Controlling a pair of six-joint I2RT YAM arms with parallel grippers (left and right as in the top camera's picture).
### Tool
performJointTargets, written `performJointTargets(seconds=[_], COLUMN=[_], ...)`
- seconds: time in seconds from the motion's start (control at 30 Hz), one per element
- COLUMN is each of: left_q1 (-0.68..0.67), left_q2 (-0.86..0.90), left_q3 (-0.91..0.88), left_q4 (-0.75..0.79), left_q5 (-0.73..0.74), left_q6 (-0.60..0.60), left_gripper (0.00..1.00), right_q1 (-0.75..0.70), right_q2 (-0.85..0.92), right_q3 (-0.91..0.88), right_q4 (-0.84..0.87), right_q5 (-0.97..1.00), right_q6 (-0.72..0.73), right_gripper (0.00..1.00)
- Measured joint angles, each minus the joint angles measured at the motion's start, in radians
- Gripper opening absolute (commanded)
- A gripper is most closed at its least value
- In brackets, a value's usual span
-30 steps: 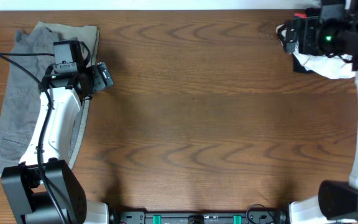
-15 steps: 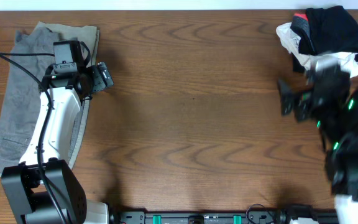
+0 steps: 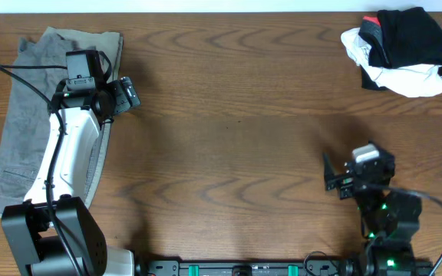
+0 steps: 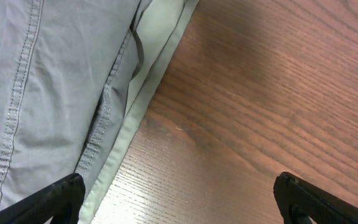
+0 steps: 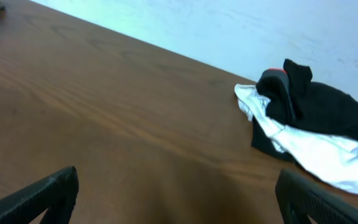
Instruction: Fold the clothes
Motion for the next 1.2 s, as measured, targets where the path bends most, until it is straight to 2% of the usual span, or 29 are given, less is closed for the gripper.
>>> performJointTargets(seconds=[0.33,0.77,1.2], left_q1=[0.0,0.0,0.0], left_q2=[0.0,0.0,0.0], left_q3=[0.0,0.0,0.0], left_q4=[0.0,0.0,0.0], left_q5=[0.0,0.0,0.0], left_q6=[0.0,0.0,0.0], left_gripper=[0.98,0.98,0.98], right_q1=[0.002,0.002,0.002], right_q2=[-0.162,-0.306,-0.314], right_q3=[-0.129,-0.159,-0.163], right_q4=[0.006,0.04,0.035], right_q5=[0.007,0.012,0.014], right_q6=[0.0,0.0,0.0], right_gripper=[0.99,0.99,0.99])
